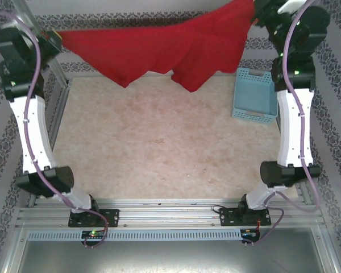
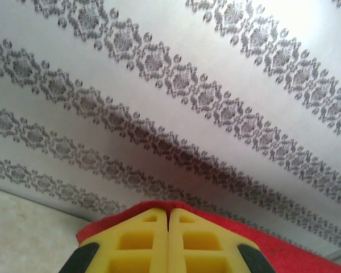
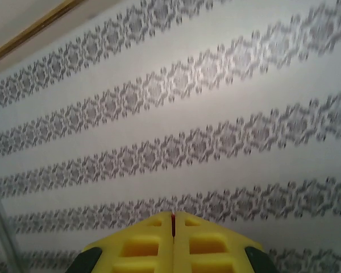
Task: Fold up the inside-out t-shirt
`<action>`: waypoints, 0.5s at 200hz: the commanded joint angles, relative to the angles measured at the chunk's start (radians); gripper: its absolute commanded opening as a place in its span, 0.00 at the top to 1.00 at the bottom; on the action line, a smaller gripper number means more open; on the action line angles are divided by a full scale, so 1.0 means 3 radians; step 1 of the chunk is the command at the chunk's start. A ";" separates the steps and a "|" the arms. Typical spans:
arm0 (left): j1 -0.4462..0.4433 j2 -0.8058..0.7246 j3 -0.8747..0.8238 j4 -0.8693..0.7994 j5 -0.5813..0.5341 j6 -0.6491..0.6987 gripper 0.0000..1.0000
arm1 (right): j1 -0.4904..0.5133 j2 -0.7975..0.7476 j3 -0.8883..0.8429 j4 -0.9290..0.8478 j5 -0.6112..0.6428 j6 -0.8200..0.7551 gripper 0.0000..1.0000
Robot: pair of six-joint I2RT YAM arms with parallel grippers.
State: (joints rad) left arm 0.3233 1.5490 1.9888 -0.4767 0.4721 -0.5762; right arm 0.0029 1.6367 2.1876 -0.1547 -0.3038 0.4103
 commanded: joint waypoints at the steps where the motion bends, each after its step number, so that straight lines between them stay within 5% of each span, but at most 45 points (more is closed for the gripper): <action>1: 0.0052 -0.0436 -0.1037 0.0777 0.0232 -0.0065 1.00 | 0.0058 -0.0336 -0.1016 0.0274 -0.0314 0.0085 1.00; 47: 0.0004 -0.1330 -0.2816 0.1190 0.0587 -0.0394 1.00 | 0.0050 -0.1406 -0.3270 0.0417 -0.0258 0.0197 1.00; 100: -0.0040 -0.2437 -0.4391 0.0609 0.0448 -0.0696 1.00 | -0.0210 -0.2406 -0.4806 -0.0164 -0.0025 0.0626 1.00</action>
State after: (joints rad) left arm 0.3199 0.9337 0.7906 -0.2302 0.6220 -0.7261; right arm -0.0162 1.0286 0.8677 -0.1493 -0.3492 0.5121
